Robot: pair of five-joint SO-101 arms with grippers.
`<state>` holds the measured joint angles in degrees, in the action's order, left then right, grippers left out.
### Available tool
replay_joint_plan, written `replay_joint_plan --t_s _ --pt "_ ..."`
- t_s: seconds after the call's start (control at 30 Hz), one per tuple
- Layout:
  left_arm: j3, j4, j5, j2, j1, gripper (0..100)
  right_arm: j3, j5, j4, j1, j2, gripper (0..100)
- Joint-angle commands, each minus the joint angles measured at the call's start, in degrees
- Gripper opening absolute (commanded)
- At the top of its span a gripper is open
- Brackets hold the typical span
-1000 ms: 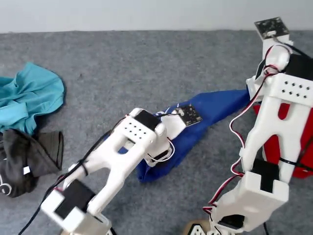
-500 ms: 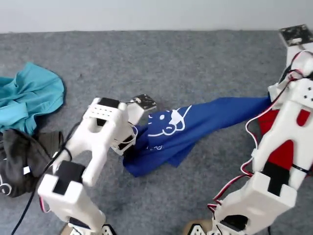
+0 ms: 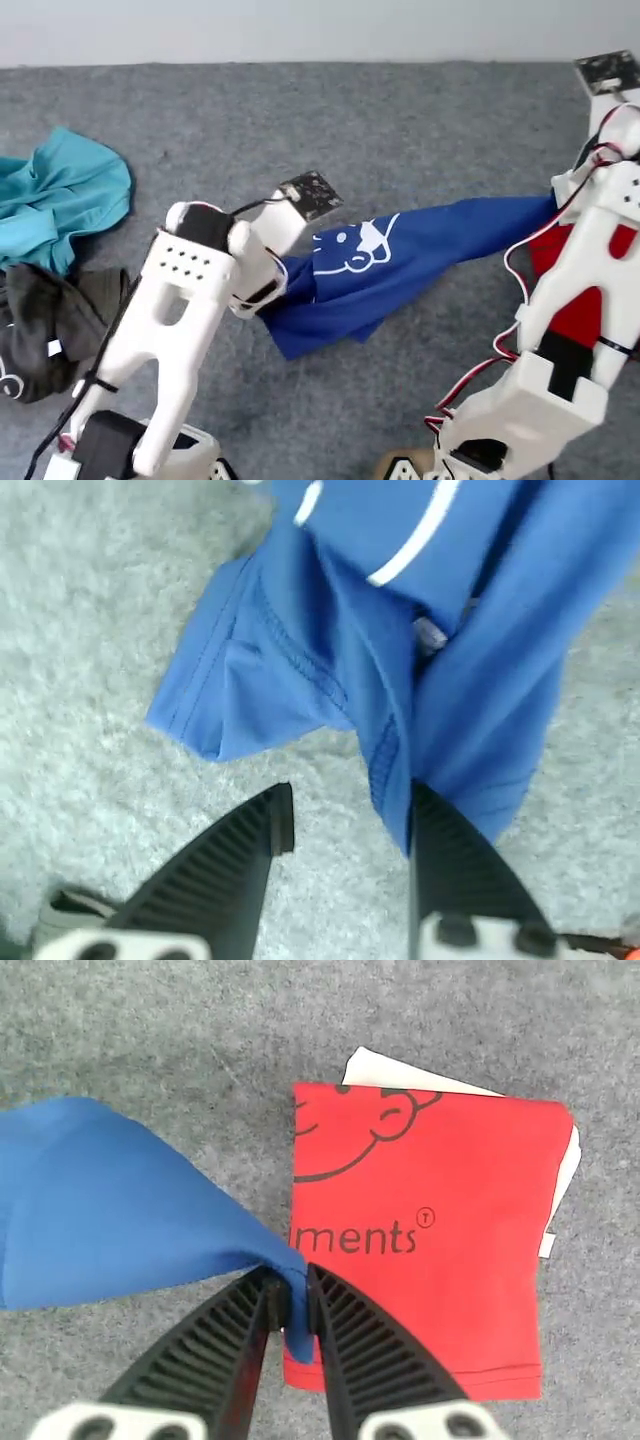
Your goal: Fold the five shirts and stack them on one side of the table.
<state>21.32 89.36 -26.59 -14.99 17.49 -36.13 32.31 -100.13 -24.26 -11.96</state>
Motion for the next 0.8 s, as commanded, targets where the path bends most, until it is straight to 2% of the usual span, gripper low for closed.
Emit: replay_joint_plan --t_s 0.0,0.13,0.37,0.53,0.77 --pt "-0.3 -0.5 0.2 -1.5 1.1 18 -2.5 0.3 -0.5 0.0 0.7 0.9" --pt "-0.5 -2.9 2.5 -0.8 0.6 18 -2.5 0.3 -0.4 1.2 0.7 0.9" --pt "3.3 -5.5 2.5 -0.5 -1.6 18 -2.5 0.3 -0.4 1.1 0.7 0.9" --pt "7.2 -6.7 3.1 -1.0 -1.6 24 -2.5 0.3 -0.4 1.8 0.7 0.9" --pt "-2.4 -1.4 7.6 -1.1 -1.5 24 -2.5 0.3 -0.5 2.2 0.7 0.9"
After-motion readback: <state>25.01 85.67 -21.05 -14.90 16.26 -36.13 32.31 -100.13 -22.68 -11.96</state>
